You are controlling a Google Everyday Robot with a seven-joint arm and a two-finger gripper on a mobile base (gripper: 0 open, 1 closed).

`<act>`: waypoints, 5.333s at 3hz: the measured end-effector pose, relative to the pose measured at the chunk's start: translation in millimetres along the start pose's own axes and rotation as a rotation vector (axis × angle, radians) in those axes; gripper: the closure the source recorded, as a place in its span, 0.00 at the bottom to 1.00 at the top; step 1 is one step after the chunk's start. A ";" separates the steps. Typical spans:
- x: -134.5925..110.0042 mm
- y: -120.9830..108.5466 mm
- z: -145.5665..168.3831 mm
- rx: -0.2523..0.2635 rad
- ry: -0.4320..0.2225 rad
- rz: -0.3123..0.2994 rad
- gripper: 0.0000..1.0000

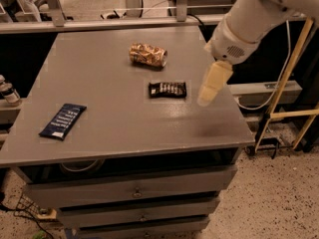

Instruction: Move rxbar chocolate near rxbar blueberry

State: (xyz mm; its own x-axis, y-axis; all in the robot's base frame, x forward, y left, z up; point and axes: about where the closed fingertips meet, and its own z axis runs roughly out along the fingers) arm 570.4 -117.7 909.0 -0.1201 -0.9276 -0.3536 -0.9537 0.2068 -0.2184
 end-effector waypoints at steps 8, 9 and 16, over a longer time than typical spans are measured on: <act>-86.4 -11.9 87.3 -0.162 -0.104 -0.070 1.00; -122.2 1.7 46.4 -0.148 -0.218 -0.198 1.00; -257.7 113.3 147.2 -0.492 -0.206 -0.714 0.87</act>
Offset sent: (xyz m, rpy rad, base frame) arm 0.0633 0.0950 -0.0678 0.0508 0.1027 0.0762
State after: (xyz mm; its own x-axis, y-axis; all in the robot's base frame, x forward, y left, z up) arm 533.9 190.5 841.5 0.5550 -0.6998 -0.4497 -0.7983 -0.6001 -0.0513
